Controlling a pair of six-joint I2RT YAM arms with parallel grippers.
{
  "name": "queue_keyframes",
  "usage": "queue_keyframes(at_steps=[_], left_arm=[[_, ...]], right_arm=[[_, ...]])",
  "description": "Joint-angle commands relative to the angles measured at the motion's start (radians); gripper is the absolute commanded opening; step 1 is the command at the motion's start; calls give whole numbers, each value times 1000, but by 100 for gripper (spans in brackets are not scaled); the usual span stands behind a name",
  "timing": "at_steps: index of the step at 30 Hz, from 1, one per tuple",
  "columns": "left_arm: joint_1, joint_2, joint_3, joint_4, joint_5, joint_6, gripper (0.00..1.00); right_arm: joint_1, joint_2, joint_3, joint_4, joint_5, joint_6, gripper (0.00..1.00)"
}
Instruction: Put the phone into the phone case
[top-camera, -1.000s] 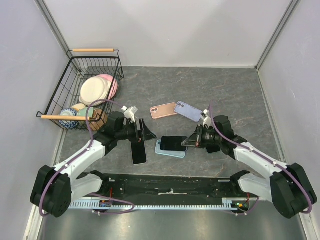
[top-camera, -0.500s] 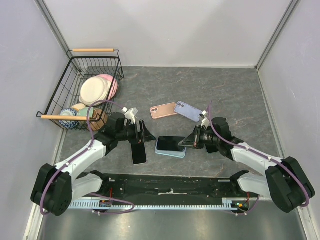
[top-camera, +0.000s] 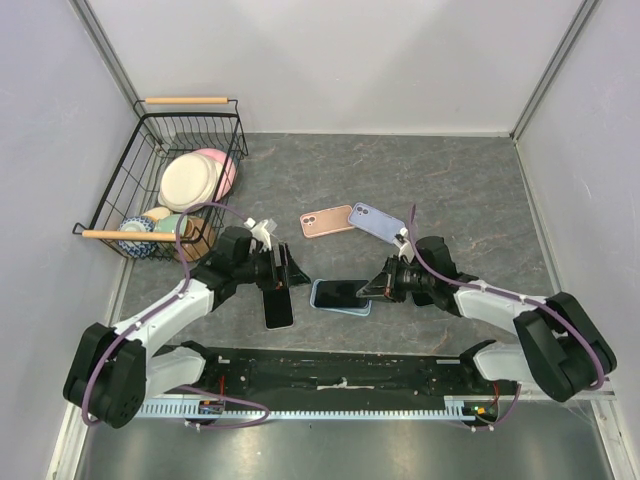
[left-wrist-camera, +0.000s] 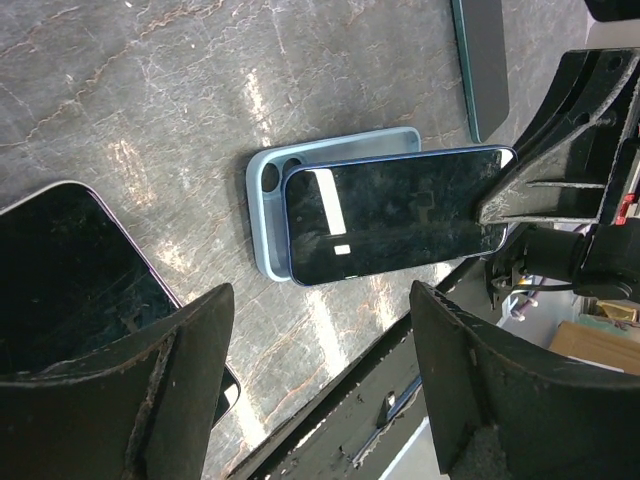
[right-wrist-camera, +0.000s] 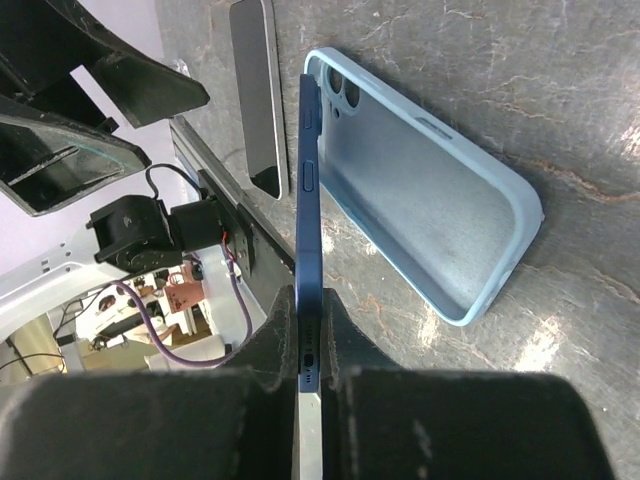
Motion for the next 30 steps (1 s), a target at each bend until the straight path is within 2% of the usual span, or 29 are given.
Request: queue_keyframes(at_steps=[1, 8, 15, 23, 30], left_arm=[[4, 18, -19, 20, -7, 27, 77], [5, 37, -38, 23, -22, 30, 76], [5, 48, -38, 28, -24, 30, 76], [5, 84, -29, 51, -7, 27, 75], [5, 130, -13, 78, 5, 22, 75]], right_arm=[[5, 45, 1, 96, -20, -16, 0], [0, 146, 0, 107, -38, -24, 0], [-43, 177, -19, 112, -41, -37, 0], [-55, 163, 0, -19, 57, -146, 0], [-53, 232, -5, 51, 16, -128, 0]])
